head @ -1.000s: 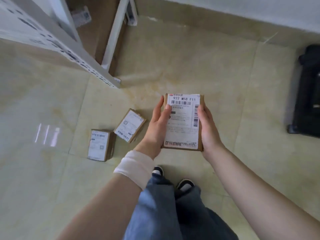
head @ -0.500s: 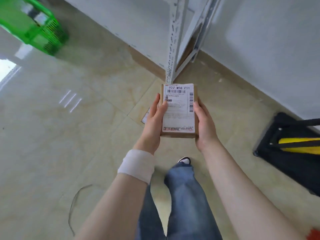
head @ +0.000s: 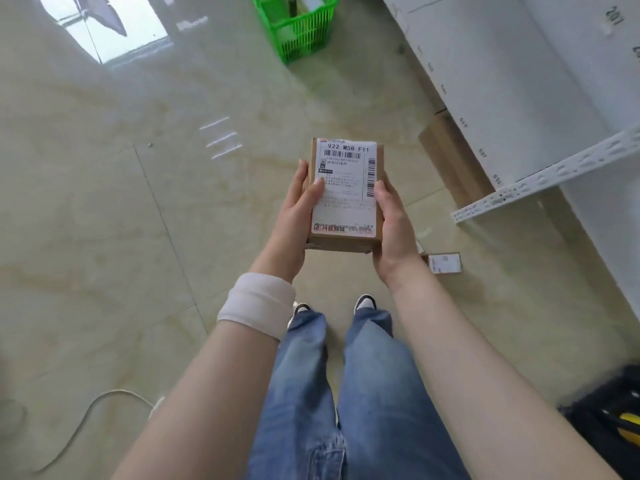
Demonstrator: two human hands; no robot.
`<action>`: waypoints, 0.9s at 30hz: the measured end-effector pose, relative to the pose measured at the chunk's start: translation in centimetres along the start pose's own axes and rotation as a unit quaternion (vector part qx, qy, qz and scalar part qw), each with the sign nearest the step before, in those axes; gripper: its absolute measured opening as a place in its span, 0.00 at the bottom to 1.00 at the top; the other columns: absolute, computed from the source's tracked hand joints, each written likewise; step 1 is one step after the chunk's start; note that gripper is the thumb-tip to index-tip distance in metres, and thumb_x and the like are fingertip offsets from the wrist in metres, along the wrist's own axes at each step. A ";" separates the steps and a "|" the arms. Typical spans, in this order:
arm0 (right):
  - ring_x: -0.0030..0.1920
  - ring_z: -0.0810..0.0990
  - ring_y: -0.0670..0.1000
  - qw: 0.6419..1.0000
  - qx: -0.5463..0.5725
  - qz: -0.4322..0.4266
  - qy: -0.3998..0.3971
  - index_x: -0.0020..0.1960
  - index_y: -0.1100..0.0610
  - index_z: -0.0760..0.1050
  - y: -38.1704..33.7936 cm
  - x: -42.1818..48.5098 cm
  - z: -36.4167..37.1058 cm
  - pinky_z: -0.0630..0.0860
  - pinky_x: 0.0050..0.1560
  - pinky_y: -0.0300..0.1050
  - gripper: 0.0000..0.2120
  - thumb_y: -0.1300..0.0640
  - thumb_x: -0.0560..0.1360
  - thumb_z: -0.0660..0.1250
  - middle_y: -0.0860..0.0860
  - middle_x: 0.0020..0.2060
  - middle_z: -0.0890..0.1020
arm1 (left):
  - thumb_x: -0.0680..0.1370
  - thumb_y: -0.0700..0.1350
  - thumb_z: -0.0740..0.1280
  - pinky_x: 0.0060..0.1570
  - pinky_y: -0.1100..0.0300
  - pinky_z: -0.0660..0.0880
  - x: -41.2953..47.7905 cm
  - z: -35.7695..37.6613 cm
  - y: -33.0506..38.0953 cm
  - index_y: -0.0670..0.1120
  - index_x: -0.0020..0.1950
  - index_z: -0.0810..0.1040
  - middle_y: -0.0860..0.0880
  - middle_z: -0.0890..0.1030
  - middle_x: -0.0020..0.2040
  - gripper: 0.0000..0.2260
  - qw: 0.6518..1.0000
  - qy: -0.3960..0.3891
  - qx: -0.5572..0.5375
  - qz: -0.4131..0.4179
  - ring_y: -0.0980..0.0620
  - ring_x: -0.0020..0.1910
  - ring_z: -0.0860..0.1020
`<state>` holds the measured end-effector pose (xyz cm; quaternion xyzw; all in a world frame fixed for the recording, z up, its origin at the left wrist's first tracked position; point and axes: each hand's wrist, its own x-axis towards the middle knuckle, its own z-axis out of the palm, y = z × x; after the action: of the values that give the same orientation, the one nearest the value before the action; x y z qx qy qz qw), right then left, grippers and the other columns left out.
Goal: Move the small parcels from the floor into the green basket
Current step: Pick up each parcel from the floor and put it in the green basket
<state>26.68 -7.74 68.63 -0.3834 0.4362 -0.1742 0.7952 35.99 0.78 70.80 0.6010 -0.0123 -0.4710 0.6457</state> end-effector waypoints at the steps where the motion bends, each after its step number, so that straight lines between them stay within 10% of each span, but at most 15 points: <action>1: 0.60 0.79 0.56 1.000 -0.008 0.001 -0.007 0.71 0.53 0.66 0.1 0.8 1.6 0.79 0.55 0.51 0.23 0.49 0.77 0.58 0.56 0.62 0.78 | 0.79 0.48 0.60 0.62 0.53 0.75 0.7 -1.4 0.7 0.56 0.75 0.57 0.50 0.75 0.67 0.25 1.000 0.007 -0.006 0.002 0.50 0.61 0.77; 27: 0.64 0.76 0.57 0.994 -0.041 0.026 -0.095 0.73 0.54 0.61 -11.3 37.4 35.6 0.71 0.65 0.61 0.26 0.50 0.77 0.58 0.57 0.66 0.75 | 0.79 0.48 0.61 0.66 0.47 0.71 35.0 -18.7 30.5 0.57 0.74 0.59 0.51 0.74 0.66 0.24 0.991 0.113 -0.058 0.039 0.49 0.63 0.76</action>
<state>77.73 -21.63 67.91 -0.4193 0.3751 -0.0984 0.8209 84.44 -11.81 70.38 0.6112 0.0649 -0.3746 0.6942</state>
